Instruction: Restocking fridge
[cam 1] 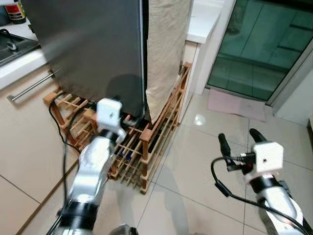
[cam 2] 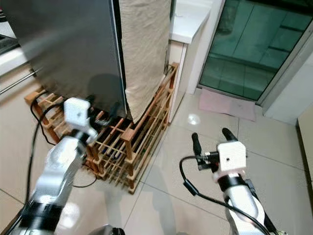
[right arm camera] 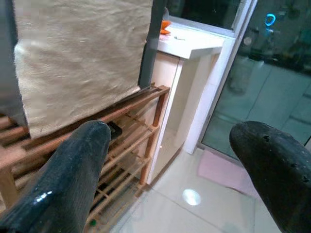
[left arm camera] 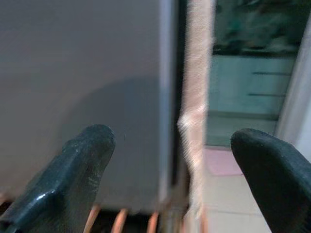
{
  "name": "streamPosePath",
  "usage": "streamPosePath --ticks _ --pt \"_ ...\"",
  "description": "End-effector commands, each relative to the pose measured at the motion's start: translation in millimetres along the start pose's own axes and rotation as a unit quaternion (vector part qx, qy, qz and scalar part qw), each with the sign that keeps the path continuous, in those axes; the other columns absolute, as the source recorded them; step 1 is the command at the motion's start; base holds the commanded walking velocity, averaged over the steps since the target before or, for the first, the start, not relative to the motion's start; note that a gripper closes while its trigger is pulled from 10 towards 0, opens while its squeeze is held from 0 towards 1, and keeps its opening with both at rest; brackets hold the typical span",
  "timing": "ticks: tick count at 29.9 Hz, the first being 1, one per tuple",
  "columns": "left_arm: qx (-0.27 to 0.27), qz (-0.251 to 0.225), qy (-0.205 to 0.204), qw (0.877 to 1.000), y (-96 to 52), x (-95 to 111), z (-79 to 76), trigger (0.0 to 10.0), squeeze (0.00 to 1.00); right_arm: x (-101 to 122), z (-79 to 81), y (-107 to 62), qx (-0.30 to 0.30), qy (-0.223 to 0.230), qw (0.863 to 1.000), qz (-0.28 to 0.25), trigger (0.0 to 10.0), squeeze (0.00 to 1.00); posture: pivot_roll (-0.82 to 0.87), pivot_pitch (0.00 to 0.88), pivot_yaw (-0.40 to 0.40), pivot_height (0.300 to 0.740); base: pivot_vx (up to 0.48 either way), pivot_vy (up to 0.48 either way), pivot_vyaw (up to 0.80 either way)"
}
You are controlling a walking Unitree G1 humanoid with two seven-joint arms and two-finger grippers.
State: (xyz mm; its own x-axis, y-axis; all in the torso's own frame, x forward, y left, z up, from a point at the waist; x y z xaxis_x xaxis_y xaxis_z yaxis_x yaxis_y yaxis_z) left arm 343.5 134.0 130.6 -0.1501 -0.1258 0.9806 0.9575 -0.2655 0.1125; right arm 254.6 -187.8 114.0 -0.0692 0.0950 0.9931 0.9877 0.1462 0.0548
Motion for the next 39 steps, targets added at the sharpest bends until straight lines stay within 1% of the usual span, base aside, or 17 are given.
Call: streamPosePath --ticks 1,2,3,5,6,7,9,11,16,17,21,24,27,30,33,38,39 --pt "0.004 0.000 0.007 1.000 -1.5 4 0.9 10.0 0.00 5 -1.3 -3.4 0.010 -0.018 1.000 -0.009 10.0 0.00 -0.11 0.000 0.016 0.711 0.000 0.000 0.00" --pt "0.002 0.014 -0.003 1.000 -25.3 3 6.2 10.0 0.00 4 -11.7 -12.1 -0.005 -0.021 1.000 -0.001 10.0 0.00 -0.11 0.000 0.015 0.711 0.000 0.000 0.00" --pt "-0.009 0.017 -0.010 1.000 -41.2 7 4.0 10.0 0.00 5 -25.6 -16.3 -0.046 -0.007 0.999 -0.001 10.0 0.00 -0.10 0.000 0.007 0.711 0.000 0.000 0.00" --pt "-0.011 0.018 -0.013 1.000 -44.7 9 2.6 10.0 0.00 7 -28.9 -17.3 -0.059 -0.005 0.998 -0.002 10.0 0.00 -0.10 0.000 0.007 0.711 0.000 0.000 0.00" --pt "-0.011 0.018 -0.013 1.000 -44.7 9 2.6 10.0 0.00 7 -28.9 -17.3 -0.059 -0.005 0.998 -0.002 10.0 0.00 -0.10 0.000 0.007 0.711 0.000 0.000 0.00" --pt "-0.020 0.015 -0.014 1.000 -44.3 14 -3.4 10.0 0.00 7 -28.2 -17.9 -0.071 0.000 0.997 -0.003 10.0 0.00 -0.10 0.000 0.001 0.711 0.000 0.000 0.00" --pt "-0.036 0.009 -0.023 0.999 -40.0 17 -13.7 10.0 0.00 4 -20.6 -18.8 -0.064 0.002 0.998 0.002 10.0 0.00 -0.10 0.000 0.000 0.711 0.000 0.000 0.00" --pt "-0.042 0.006 -0.031 0.999 -37.9 18 -19.0 10.0 0.00 3 -18.5 -19.2 -0.063 0.002 0.998 0.003 10.0 0.00 -0.10 0.000 -0.001 0.711 0.000 0.000 0.00" --pt "-0.043 0.001 -0.040 0.998 -33.8 25 -22.6 10.0 0.00 3 -19.8 -17.2 -0.066 0.003 0.998 0.003 10.0 0.00 -0.10 0.000 0.000 0.711 0.355 0.000 0.00" --pt "-0.048 -0.006 -0.040 0.998 -31.6 30 -26.2 10.0 0.00 2 -19.2 -14.3 -0.066 0.004 0.998 0.004 10.0 0.00 -0.10 0.000 0.000 0.711 0.480 0.000 0.00" --pt "-0.056 -0.013 -0.042 0.997 -31.8 34 -31.9 10.0 0.00 3 -16.8 -8.1 -0.060 0.004 0.998 0.000 10.0 0.00 -0.10 0.000 -0.003 0.711 0.480 0.000 0.00" --pt "-0.056 -0.013 -0.044 0.997 -31.8 35 -32.8 10.0 0.00 3 -16.9 -6.7 -0.060 0.004 0.998 0.000 10.0 0.00 -0.10 0.000 -0.005 0.711 0.480 0.000 0.00" --pt "-0.067 -0.024 -0.036 0.997 -29.0 40 -38.2 10.0 0.00 2 -18.1 -2.3 -0.056 -0.001 0.998 -0.001 10.0 0.00 -0.09 0.000 -0.007 0.711 0.480 0.000 0.00" --pt "-0.084 -0.025 -0.014 0.996 -26.1 41 -44.3 10.0 0.00 2 -15.6 2.8 -0.052 -0.002 0.999 -0.005 10.0 0.00 -0.09 0.000 -0.006 0.711 0.480 0.000 0.00" --pt "-0.104 -0.023 -0.005 0.994 -23.3 41 -51.5 10.0 0.00 3 -15.0 7.5 -0.050 -0.002 0.999 -0.008 10.0 0.00 -0.09 0.000 -0.005 0.711 0.471 0.000 0.00" --pt "-0.101 -0.017 -0.009 0.995 -20.3 40 -51.2 10.0 0.00 4 -16.4 10.4 -0.050 -0.003 0.999 -0.010 10.0 0.00 -0.09 0.000 -0.006 0.711 0.469 0.000 0.00" --pt "-0.099 -0.020 -0.010 0.995 -17.5 42 -50.4 10.0 0.00 4 -18.5 12.1 -0.052 -0.005 0.999 -0.012 10.0 0.00 -0.09 0.000 -0.008 0.711 0.472 0.000 0.00"
Point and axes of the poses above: a point about 5 cm out from each wrist's last joint towards the gripper, its own y axis pointing out of the wrist towards the gripper, its own x axis along the axis of the wrist's last joint, z = x × y, the point moved 5 cm from there along y, pointing out of the wrist towards the gripper, and after that the axes turned 6 degrees about y, right-handed, at the moved point
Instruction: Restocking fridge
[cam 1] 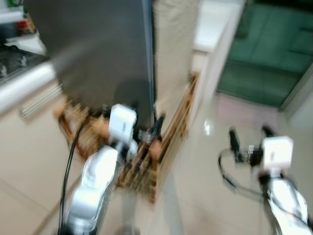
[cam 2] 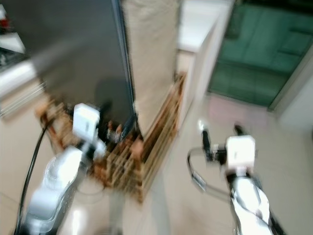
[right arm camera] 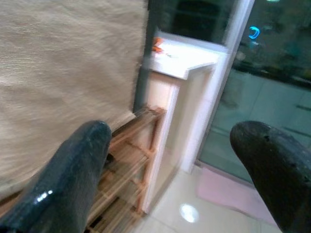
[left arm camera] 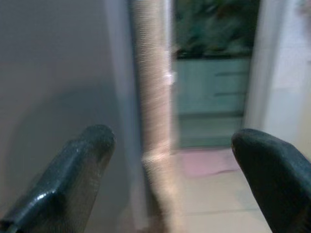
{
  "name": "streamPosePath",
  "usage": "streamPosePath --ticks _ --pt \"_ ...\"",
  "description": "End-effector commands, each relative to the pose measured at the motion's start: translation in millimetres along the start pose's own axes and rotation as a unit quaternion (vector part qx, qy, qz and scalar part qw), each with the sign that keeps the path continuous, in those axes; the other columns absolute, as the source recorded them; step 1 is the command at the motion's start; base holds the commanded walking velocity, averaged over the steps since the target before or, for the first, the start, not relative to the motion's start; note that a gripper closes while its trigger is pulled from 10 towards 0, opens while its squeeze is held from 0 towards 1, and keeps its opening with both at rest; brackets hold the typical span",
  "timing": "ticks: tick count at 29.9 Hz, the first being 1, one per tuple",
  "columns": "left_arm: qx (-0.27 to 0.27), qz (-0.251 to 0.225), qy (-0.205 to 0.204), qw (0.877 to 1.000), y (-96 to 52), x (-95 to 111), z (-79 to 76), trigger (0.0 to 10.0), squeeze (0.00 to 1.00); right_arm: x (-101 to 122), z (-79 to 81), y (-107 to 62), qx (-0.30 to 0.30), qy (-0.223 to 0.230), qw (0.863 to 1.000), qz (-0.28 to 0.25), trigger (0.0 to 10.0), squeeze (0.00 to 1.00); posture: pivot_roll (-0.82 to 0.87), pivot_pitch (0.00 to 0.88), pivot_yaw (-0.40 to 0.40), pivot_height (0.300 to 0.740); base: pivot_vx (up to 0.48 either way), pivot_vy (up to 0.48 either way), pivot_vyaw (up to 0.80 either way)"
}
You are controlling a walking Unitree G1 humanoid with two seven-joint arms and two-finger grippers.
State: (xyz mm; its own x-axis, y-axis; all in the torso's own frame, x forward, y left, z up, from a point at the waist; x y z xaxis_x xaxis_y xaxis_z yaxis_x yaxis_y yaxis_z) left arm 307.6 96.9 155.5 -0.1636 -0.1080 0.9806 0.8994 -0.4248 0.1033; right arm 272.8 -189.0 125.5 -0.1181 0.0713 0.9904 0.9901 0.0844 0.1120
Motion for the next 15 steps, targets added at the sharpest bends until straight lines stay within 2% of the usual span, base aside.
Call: streamPosePath --ticks 1,3,6,9,15 --pt "-0.015 -0.012 -0.002 1.000 6.9 8 -9.0 10.0 0.00 -5 -14.7 -5.1 -0.018 -0.015 1.000 0.013 10.0 0.00 -0.09 0.000 -0.008 0.711 0.472 0.000 0.00" --pt "-0.005 -0.018 -0.004 1.000 8.6 10 -6.5 10.0 0.00 -5 -15.1 -4.1 -0.018 -0.016 1.000 0.012 10.0 0.00 -0.09 0.000 -0.007 0.711 0.480 0.000 0.00" --pt "0.004 -0.015 -0.007 1.000 10.8 10 -2.5 10.0 0.00 -6 -15.1 -2.6 -0.016 -0.017 1.000 0.012 10.0 0.00 -0.09 0.000 -0.008 0.711 0.000 0.000 0.00" --pt "0.026 -0.001 -0.028 0.999 12.4 6 6.3 10.0 0.00 -7 -13.9 -1.0 -0.012 -0.017 1.000 0.013 10.0 0.00 -0.09 0.000 -0.011 0.711 0.000 0.000 0.00" --pt "0.034 0.009 -0.030 0.999 13.5 4 9.8 10.0 0.00 -7 -12.6 -0.7 -0.009 -0.017 1.000 0.016 10.0 0.00 -0.09 0.000 -0.006 0.711 0.000 0.000 0.00"
Point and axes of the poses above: a point about 5 cm out from each wrist's last joint towards the gripper, its own y axis pointing out of the wrist towards the gripper, its own x axis along the axis of the wrist's last joint, z = x × y, the point moved 5 cm from there along y, pointing out of the wrist towards the gripper, and after that the axes turned 6 degrees about y, right-handed, at the moved point
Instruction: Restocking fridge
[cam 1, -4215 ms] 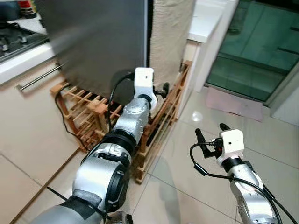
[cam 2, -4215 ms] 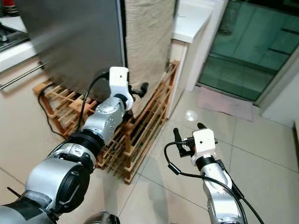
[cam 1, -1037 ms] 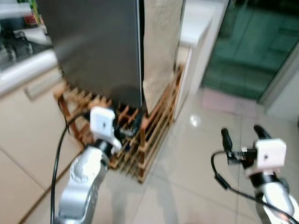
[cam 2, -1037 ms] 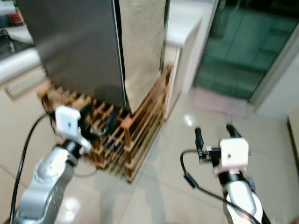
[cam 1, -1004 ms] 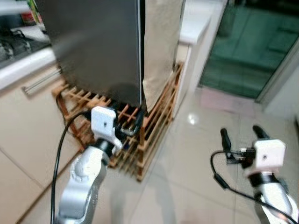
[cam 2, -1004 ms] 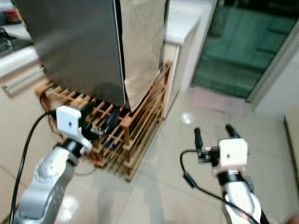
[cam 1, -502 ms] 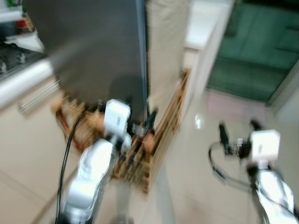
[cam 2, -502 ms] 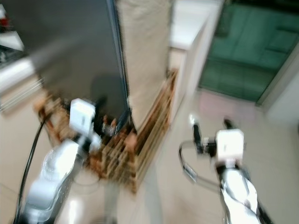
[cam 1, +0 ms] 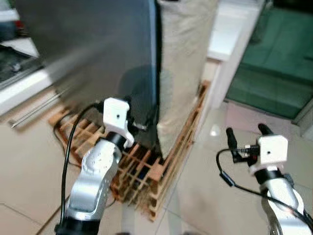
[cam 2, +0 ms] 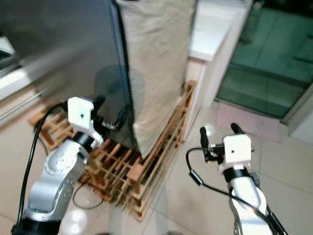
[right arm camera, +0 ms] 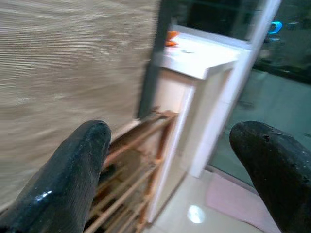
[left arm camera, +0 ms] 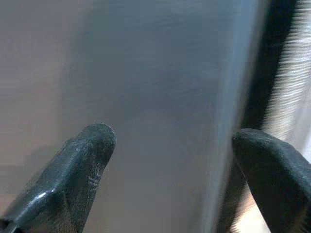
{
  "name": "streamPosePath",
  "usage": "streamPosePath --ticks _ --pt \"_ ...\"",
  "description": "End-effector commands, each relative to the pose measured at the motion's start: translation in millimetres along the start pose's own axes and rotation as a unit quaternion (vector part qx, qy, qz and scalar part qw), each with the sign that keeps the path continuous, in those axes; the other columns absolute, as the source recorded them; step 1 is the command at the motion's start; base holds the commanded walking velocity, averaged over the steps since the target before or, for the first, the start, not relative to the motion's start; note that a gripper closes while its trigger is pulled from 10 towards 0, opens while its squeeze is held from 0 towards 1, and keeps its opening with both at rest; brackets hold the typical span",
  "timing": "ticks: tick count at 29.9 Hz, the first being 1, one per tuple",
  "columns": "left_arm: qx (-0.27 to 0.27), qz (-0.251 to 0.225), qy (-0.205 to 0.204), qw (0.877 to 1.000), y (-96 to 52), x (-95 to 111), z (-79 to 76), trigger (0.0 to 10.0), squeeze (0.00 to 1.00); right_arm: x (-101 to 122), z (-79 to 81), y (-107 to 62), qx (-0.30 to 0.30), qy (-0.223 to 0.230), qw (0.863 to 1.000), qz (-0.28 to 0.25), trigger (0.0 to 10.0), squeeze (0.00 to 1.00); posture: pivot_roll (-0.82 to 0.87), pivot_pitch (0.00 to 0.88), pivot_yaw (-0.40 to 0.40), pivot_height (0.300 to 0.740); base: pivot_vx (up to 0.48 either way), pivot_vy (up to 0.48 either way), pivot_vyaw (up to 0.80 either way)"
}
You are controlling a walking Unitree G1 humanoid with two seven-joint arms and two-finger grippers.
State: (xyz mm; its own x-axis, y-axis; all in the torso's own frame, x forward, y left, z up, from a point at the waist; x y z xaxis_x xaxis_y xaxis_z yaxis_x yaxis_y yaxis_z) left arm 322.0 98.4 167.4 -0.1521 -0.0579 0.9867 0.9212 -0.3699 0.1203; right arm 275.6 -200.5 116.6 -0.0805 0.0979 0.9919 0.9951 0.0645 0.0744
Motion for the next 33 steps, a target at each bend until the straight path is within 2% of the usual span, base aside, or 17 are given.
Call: streamPosePath --ticks 1,7,9,11,14,19,26,27,29,31,33 --pt "0.004 0.015 -0.004 1.000 0.5 -6 1.2 10.0 0.00 3 -1.6 -1.3 0.000 -0.005 1.000 -0.004 10.0 0.00 -0.09 0.000 -0.005 0.711 0.000 0.000 0.00" --pt "-0.018 0.044 0.004 0.999 11.2 -6 -5.7 10.0 0.00 7 -0.9 4.3 0.001 -0.004 1.000 -0.009 10.0 0.00 -0.11 0.000 0.004 0.711 0.000 0.000 0.00" --pt "-0.025 0.047 -0.001 0.999 11.2 -6 -8.2 10.0 0.00 8 -1.3 4.6 0.001 -0.004 1.000 -0.010 10.0 0.00 -0.11 0.000 0.006 0.711 0.000 0.000 0.00" --pt "-0.058 0.070 0.011 0.996 1.9 -5 -17.8 10.0 0.00 10 -7.6 1.8 -0.004 -0.006 1.000 -0.009 10.0 0.00 -0.11 0.000 0.005 0.711 0.000 0.000 0.00" --pt "-0.071 0.072 0.020 0.995 -2.8 -3 -20.7 10.0 0.00 8 -10.7 0.4 -0.007 -0.008 1.000 -0.005 10.0 0.00 -0.11 0.004 0.003 0.711 0.000 0.000 0.00" --pt "-0.090 0.074 0.011 0.993 -9.1 5 -23.7 10.0 0.00 5 -16.5 -0.3 -0.012 -0.012 1.000 0.001 10.0 0.00 -0.10 0.006 -0.007 0.711 0.000 0.000 0.00" --pt "-0.123 0.066 0.002 0.990 -2.2 18 -34.4 10.0 0.00 1 -18.7 5.9 -0.012 -0.009 1.000 0.006 10.0 0.00 -0.09 0.000 -0.015 0.711 0.000 0.000 0.00" --pt "-0.142 0.066 -0.003 0.988 0.2 20 -39.3 10.0 0.00 1 -21.5 10.0 -0.019 -0.003 1.000 0.005 10.0 0.00 -0.09 0.000 -0.015 0.711 0.000 0.000 0.00" --pt "-0.139 0.063 0.010 0.988 1.8 20 -37.6 10.0 0.00 2 -23.0 12.3 -0.023 -0.002 1.000 0.003 10.0 0.00 -0.09 0.000 -0.015 0.711 0.000 0.000 0.00" --pt "-0.112 0.055 0.016 0.992 3.0 20 -28.7 10.0 0.00 1 -23.9 13.5 -0.024 -0.002 1.000 0.003 10.0 0.00 -0.09 0.000 -0.012 0.711 0.000 0.000 0.00" --pt "-0.079 0.028 -0.011 0.996 -0.3 21 -17.1 10.0 0.00 -1 -27.4 16.4 -0.031 0.001 1.000 0.004 10.0 0.00 -0.09 0.000 -0.013 0.711 0.000 0.000 0.00"
Point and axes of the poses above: a point about 5 cm out from each wrist's last joint towards the gripper, its own y axis pointing out of the wrist towards the gripper, its own x axis along the axis of the wrist's last joint, z = x × y, the point moved 5 cm from there along y, pointing out of the wrist towards the gripper, and after that the axes turned 6 degrees about y, right-handed, at the moved point
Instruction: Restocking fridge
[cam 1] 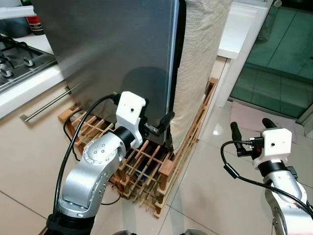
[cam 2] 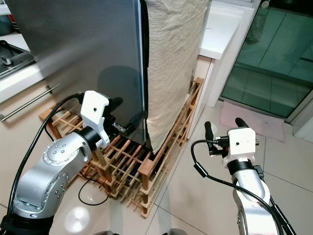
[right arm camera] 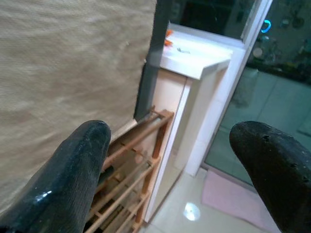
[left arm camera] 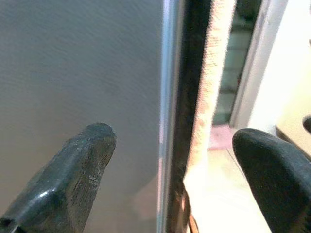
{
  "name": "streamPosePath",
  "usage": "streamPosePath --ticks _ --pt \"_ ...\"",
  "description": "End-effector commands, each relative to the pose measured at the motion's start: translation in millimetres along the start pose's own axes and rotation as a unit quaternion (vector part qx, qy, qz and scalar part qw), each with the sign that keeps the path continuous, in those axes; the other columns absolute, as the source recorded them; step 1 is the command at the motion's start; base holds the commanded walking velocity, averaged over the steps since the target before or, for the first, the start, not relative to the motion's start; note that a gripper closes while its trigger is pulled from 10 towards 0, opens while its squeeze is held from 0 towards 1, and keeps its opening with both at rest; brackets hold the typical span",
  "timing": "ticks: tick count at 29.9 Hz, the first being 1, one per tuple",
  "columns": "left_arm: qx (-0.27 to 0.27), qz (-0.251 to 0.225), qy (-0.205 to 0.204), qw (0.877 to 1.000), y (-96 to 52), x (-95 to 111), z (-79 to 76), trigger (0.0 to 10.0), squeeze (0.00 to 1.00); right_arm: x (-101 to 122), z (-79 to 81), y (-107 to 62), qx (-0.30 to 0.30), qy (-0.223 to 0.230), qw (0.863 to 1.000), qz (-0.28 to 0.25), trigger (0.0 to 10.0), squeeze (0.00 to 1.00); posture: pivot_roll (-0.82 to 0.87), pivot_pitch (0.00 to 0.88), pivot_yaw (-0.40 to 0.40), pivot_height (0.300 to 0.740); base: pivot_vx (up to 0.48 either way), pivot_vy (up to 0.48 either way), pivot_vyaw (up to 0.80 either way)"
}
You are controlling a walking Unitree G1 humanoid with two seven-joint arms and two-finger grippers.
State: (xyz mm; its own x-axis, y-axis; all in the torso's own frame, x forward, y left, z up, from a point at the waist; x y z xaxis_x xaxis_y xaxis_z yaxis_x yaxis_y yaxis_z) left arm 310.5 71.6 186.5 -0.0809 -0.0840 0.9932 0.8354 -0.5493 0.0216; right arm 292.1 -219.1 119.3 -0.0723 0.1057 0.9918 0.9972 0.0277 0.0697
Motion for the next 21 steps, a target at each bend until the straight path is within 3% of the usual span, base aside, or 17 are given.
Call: streamPosePath --ticks 1,8,17,21 --pt "0.025 -0.011 -0.006 1.000 -3.8 -1 9.3 10.0 0.00 -1 -7.6 1.2 -0.013 0.005 1.000 0.000 10.0 0.00 -0.09 0.000 -0.013 0.711 0.000 0.000 0.00" --pt "0.031 -0.037 -0.020 0.999 -9.3 1 3.1 10.0 0.00 -4 -8.8 4.4 -0.010 0.005 1.000 0.003 10.0 0.00 -0.08 0.000 -0.022 0.711 0.000 -0.480 0.00" --pt "0.067 -0.042 -0.020 0.997 -4.8 -3 12.2 10.0 0.00 1 -5.8 11.7 -0.005 -0.001 1.000 -0.006 10.0 0.00 -0.08 0.000 -0.021 0.711 0.000 -0.475 0.00" --pt "0.091 -0.025 -0.017 0.995 -1.6 -9 20.8 10.0 0.00 2 -4.9 13.7 -0.005 -0.004 1.000 -0.007 10.0 0.00 -0.09 0.000 -0.021 0.711 0.000 0.000 0.58"
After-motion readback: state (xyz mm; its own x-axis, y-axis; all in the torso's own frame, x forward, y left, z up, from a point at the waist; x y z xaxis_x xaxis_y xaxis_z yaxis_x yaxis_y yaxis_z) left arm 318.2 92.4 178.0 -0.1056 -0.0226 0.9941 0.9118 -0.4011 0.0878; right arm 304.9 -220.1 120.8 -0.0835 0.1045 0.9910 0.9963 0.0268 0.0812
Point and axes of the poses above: a point about 5 cm out from each wrist's last joint towards the gripper, its own y axis pointing out of the wrist towards the gripper, its own x axis along the axis of the wrist's last joint, z = x × y, the point moved 5 cm from there along y, pointing out of the wrist towards the gripper, and after that the axes turned 6 degrees about y, right-handed, at the moved point
